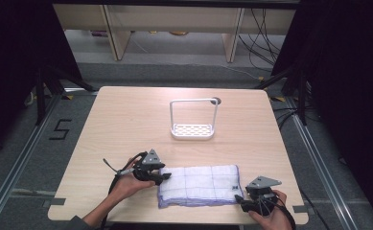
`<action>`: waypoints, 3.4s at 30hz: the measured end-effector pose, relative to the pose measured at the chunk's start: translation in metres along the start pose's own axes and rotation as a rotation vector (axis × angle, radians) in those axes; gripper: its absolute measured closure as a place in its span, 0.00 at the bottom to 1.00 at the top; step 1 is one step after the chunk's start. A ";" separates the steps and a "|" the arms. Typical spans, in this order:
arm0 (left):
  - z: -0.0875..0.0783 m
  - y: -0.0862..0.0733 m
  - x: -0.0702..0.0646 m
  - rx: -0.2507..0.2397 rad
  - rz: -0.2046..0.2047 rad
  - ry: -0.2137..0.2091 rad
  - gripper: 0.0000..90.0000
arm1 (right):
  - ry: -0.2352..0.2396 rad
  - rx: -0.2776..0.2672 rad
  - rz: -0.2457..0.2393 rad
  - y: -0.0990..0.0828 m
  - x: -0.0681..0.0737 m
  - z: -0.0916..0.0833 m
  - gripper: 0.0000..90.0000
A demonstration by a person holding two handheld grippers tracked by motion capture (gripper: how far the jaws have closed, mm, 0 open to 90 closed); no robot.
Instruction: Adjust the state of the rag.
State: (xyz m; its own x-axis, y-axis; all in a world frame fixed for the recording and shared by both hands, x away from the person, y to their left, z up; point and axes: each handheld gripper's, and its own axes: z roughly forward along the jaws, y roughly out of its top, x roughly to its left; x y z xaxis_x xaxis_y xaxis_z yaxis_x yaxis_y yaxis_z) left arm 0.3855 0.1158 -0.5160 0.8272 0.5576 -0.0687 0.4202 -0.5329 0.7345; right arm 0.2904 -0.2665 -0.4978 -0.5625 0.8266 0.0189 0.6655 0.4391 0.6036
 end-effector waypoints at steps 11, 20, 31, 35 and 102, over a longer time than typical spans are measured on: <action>-0.007 -0.002 -0.011 0.021 0.091 -0.010 0.89 | 0.070 -0.024 -0.031 -0.001 0.002 0.001 0.91; -0.018 -0.012 -0.013 0.021 0.064 -0.049 0.92 | 0.095 -0.024 -0.061 0.008 -0.004 0.005 0.95; -0.050 -0.040 -0.038 -0.036 -0.002 -0.103 0.92 | 0.117 0.012 -0.174 0.088 -0.030 0.044 0.95; -0.054 -0.043 -0.051 -0.045 0.016 -0.136 0.92 | 0.134 0.039 -0.217 0.120 -0.029 0.061 0.95; 0.056 0.059 0.039 -0.064 -0.151 0.062 0.49 | 0.071 0.053 -0.071 0.169 -0.024 0.120 0.49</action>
State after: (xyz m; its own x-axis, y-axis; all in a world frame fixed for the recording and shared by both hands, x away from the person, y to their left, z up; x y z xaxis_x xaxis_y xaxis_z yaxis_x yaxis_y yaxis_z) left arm 0.4641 0.0702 -0.5133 0.7310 0.6677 -0.1407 0.5117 -0.3999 0.7604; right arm 0.4752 -0.1702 -0.4924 -0.6414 0.7664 0.0348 0.6466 0.5155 0.5622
